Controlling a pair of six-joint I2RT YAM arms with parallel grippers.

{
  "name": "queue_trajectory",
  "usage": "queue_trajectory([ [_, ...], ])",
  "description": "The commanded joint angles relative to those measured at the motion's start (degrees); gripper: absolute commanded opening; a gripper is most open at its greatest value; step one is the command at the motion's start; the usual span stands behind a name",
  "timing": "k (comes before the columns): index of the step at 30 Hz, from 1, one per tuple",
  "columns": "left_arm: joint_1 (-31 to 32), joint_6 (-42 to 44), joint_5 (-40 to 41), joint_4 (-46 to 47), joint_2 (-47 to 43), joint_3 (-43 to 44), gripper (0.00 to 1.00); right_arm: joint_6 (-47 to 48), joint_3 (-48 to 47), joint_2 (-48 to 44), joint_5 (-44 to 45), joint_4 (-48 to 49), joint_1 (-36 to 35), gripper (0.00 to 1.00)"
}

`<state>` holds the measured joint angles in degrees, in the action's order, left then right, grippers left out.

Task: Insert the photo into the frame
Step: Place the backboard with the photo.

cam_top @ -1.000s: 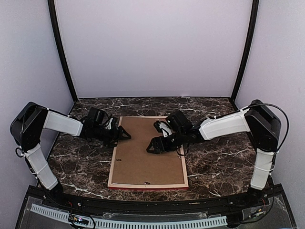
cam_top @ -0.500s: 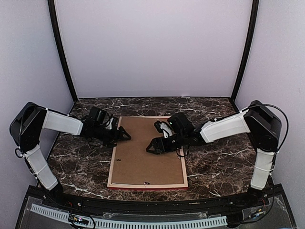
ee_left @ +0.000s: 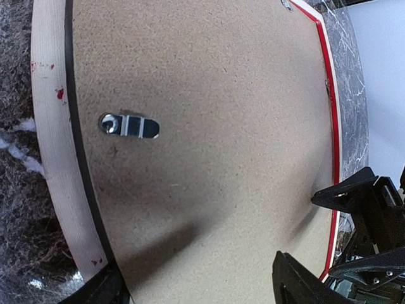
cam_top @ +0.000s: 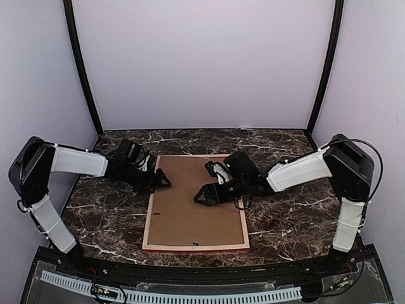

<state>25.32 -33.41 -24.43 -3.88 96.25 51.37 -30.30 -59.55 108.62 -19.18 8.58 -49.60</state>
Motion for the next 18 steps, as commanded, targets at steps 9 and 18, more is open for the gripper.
queue_trajectory([
  [9,-0.3,6.1,11.0,-10.3,-7.5,4.8,0.8,0.0,2.5,0.2,1.8,-8.3,0.9,0.85],
  [18,-0.6,8.8,12.0,-9.8,-6.9,6.8,0.88,2.4,0.4,-7.2,4.6,-13.2,1.6,0.89],
])
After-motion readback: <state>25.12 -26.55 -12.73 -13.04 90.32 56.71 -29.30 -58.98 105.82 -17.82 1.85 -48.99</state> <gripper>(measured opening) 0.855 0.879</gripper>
